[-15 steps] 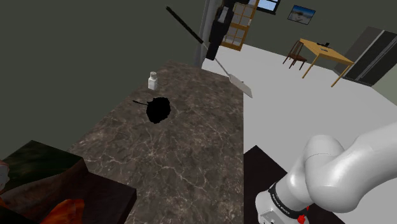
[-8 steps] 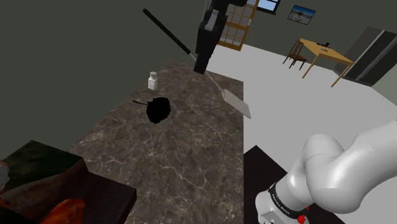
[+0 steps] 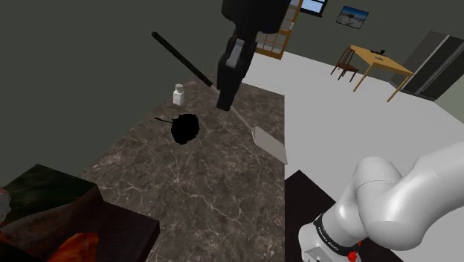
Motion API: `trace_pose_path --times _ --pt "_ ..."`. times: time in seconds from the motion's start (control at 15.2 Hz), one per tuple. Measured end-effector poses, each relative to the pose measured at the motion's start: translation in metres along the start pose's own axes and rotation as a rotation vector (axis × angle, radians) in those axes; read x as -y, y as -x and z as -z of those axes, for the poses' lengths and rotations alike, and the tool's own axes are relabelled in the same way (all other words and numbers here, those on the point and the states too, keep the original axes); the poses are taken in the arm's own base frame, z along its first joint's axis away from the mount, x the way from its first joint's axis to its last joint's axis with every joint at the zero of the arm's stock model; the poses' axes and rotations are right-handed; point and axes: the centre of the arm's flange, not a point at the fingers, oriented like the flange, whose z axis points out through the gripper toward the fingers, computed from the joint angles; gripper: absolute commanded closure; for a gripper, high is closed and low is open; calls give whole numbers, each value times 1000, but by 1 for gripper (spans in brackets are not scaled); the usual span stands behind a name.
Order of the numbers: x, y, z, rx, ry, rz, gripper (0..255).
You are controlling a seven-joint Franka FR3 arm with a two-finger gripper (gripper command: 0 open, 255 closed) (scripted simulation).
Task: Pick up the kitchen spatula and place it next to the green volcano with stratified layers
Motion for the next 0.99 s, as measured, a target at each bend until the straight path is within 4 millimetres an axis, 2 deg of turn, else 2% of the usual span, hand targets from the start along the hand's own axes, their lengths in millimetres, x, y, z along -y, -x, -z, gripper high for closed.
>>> trace_pose_path --times 0.99 --pt "-1 4 -80 0 0 0 255"
